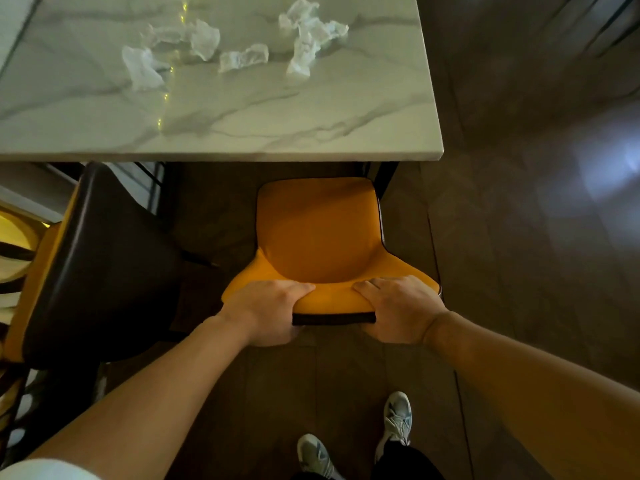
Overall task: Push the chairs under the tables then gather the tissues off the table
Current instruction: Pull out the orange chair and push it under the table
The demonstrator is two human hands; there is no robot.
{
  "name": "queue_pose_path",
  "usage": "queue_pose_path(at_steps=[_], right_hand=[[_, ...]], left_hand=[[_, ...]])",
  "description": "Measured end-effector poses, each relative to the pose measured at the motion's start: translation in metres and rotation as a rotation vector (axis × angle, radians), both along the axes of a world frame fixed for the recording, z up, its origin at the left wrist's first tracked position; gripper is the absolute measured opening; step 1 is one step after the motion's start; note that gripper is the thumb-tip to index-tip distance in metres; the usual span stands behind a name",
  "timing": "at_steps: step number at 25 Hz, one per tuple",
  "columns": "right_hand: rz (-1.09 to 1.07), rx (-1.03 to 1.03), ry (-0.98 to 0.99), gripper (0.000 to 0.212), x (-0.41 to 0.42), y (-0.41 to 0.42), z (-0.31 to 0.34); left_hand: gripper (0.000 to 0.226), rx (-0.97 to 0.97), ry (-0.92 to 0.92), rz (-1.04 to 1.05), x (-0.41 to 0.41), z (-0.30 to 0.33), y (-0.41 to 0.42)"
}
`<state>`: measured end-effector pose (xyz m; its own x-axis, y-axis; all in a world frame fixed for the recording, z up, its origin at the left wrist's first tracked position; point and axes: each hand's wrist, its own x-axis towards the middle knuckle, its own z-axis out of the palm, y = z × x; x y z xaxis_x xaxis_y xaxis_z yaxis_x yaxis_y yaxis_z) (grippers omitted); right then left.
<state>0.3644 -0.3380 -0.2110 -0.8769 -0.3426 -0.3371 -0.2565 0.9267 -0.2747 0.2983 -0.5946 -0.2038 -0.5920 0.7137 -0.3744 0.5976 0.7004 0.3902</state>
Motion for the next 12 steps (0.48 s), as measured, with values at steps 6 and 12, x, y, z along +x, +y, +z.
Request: queue_pose_path(at_steps=[6, 12], right_hand=[[-0.005, -0.012, 0.033, 0.063, -0.022, 0.006, -0.002], [-0.018, -0.02, 0.089, 0.057, -0.049, 0.011, -0.005]], left_hand=[[0.068, 0.053, 0.036, -0.009, -0.022, 0.001, 0.006], [0.064, 0.08, 0.058, -0.004, -0.051, -0.004, 0.01]])
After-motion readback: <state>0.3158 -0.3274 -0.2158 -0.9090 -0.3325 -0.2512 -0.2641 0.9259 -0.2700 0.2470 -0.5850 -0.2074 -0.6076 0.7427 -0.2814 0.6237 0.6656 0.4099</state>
